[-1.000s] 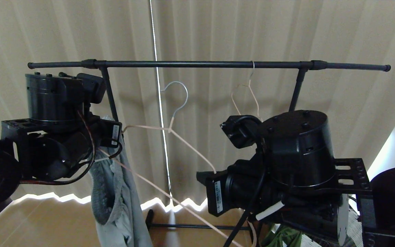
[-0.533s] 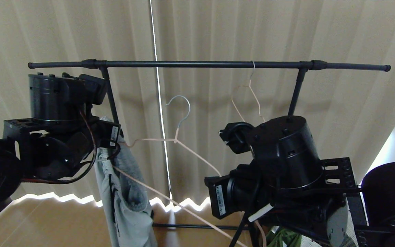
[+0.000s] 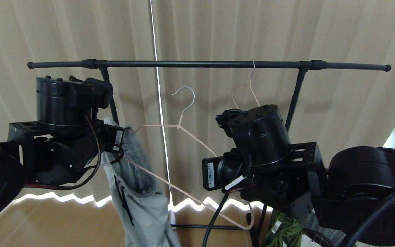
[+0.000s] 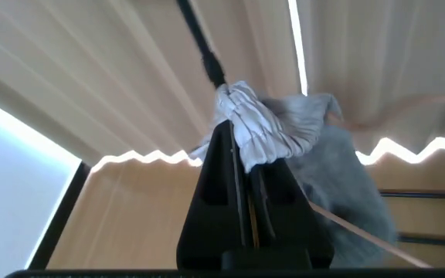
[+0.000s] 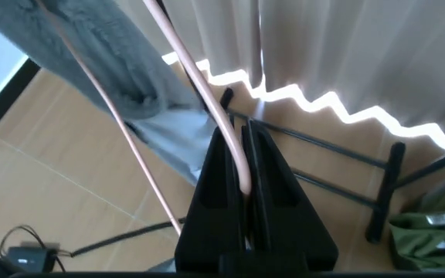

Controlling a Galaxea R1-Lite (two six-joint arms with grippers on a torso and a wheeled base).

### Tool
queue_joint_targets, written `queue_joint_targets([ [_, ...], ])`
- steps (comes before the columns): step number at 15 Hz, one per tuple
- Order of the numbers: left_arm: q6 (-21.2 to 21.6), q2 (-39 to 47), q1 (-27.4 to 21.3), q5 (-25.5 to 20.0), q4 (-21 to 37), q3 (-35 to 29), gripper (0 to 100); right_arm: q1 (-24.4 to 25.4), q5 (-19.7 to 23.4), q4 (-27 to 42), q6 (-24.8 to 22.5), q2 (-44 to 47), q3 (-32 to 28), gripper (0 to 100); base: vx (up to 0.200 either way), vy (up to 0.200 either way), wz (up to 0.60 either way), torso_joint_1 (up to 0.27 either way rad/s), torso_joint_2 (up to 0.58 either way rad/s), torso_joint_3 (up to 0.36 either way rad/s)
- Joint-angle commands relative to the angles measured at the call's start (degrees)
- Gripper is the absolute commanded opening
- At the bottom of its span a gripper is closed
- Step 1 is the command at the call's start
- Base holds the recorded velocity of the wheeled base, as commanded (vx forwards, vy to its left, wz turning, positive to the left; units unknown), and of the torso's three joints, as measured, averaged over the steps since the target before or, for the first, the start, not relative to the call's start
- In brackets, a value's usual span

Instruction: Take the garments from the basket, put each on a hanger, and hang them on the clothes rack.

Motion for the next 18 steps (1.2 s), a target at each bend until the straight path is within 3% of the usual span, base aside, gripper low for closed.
queue_joint_targets([
  [1,-0.7,0.0,-2.1,0.0,-0.2,-0.3,0,0.0,-0.1,-0.2,0.1,1.1,-1.0,0,0.0,0.0,0.0,0.0,0.0,0.0],
  [9,-6.3,0.2,-10.3,-0.1,0.0,-6.8,0,1.5,0.1,-2.5,-0.4,0.8,0.0,0,0.0,0.0,0.0,0.0,0.0,0.0],
  [13,-5.9,-0.4,-13.2,-0.8,0.0,-6.8,0,1.6,0.3,-6.7,-5.7,-0.5,3.8,0,0.0,0.0,0.0,0.0,0.0,0.0],
  [15,-5.9,-0.8,-14.9,-3.1,-0.2,-6.8,0,1.6,0.3,-11.8,-9.4,-1.4,7.4,0,0.0,0.0,0.0,0.0,0.0,0.0],
  [16,-5.9,-2.3,-16.4,-6.4,0.0,-6.4,0,1.6,0.4,-17.0,-12.6,-1.7,10.4,0,0.0,0.0,0.0,0.0,0.0,0.0],
  [18,-5.8,-3.0,-16.7,-7.1,0.1,-6.0,0,1.6,0.4,-21.2,-15.2,-2.0,12.2,0,0.0,0.0,0.0,0.0,0.0,0.0],
])
